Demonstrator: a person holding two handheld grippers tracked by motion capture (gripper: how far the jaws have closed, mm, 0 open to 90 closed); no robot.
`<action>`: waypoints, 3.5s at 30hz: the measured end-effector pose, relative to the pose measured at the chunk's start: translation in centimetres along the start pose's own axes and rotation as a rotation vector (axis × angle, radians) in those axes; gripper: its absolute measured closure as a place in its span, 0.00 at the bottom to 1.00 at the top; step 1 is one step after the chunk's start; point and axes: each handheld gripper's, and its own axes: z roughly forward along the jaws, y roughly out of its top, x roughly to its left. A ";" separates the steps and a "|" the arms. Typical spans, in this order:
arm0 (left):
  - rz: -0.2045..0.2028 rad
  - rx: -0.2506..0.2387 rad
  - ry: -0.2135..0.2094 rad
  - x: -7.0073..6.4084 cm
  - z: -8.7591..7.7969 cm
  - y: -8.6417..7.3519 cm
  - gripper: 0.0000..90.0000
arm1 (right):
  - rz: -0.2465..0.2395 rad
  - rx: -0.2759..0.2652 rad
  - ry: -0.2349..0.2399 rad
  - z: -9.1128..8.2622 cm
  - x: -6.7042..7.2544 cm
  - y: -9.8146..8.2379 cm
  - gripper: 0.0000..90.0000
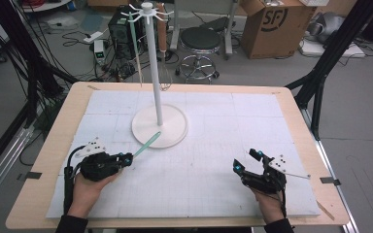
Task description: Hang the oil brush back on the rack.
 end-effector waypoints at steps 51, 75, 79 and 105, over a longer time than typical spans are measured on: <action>0.007 -0.623 -0.072 -0.4 -3.9 10.8 0.93 | 0.038 -0.003 0.011 0.4 -0.9 -0.4 0.25; 0.023 -0.692 -0.050 -0.1 -4.7 14.9 0.93 | 0.071 -0.006 -0.001 0.2 -1.8 -0.6 0.25; 0.027 -0.693 -0.043 -0.1 -4.6 15.6 0.93 | 0.075 -0.006 -0.006 0.1 -2.0 -0.7 0.25; 0.027 -0.667 -0.003 0.4 -3.6 16.7 0.92 | 0.084 -0.014 -0.027 -0.5 -2.3 -0.8 0.25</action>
